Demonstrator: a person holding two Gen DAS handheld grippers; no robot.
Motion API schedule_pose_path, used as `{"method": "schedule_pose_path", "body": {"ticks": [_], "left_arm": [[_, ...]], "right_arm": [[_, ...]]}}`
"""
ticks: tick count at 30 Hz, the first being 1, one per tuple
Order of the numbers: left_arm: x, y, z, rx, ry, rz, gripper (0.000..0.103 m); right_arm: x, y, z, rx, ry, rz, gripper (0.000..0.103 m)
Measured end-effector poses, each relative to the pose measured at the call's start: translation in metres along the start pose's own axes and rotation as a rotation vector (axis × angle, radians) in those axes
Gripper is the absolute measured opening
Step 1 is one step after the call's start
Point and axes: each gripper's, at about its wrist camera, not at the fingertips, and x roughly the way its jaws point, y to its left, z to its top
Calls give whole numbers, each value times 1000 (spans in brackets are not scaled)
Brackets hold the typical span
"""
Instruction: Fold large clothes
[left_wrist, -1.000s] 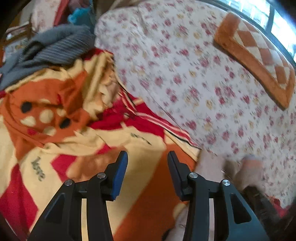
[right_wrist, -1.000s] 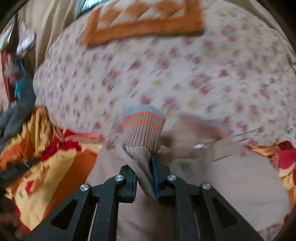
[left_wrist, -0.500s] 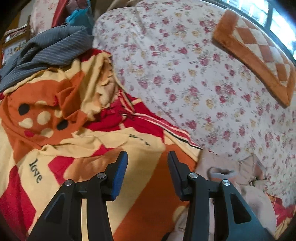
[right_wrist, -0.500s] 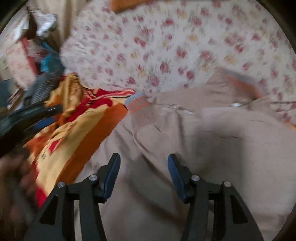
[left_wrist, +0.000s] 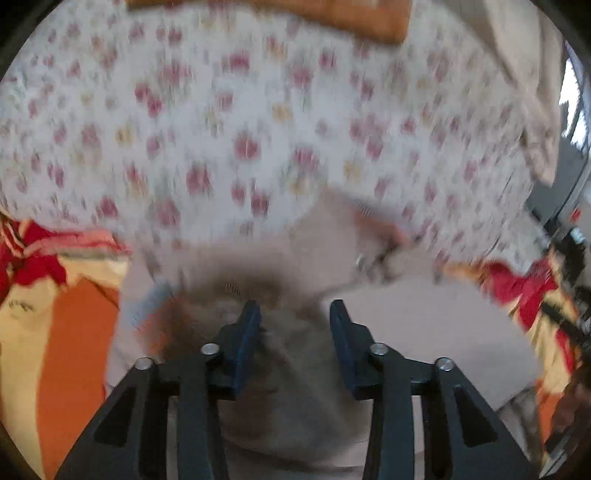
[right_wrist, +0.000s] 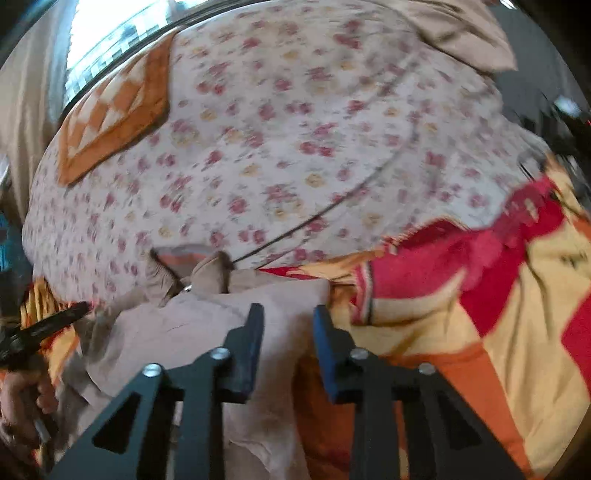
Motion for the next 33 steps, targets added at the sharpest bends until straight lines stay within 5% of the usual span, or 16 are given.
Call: {"method": "schedule_pose_path", "body": {"ticks": [4, 10, 13, 17, 21, 24, 28, 31, 33], "left_arm": [[-7, 34, -25, -139, 108, 133, 10], [-59, 39, -50, -172, 52, 121, 1], [-85, 37, -48, -159, -66, 184, 13], [-101, 57, -39, -247, -175, 247, 14], [-92, 53, -24, -244, -193, 134, 15], [-69, 26, -13, -124, -153, 65, 17], [-15, 42, -35, -165, 80, 231, 17], [-25, 46, -31, -201, 49, 204, 17], [-38, 45, -26, -220, -13, 166, 17]], "right_arm": [[30, 37, -13, -72, 124, 13, 27], [49, 39, -38, -86, 292, -35, 25], [47, 35, -39, -70, 304, -38, 28], [43, 20, -37, 0, 317, -14, 30], [24, 17, -24, 56, 245, 40, 30], [25, 23, -28, 0, 280, -5, 30], [46, 16, -44, -19, 402, -40, 29], [39, 12, -34, 26, 388, -35, 30], [22, 15, -13, 45, 235, -40, 30]]}}
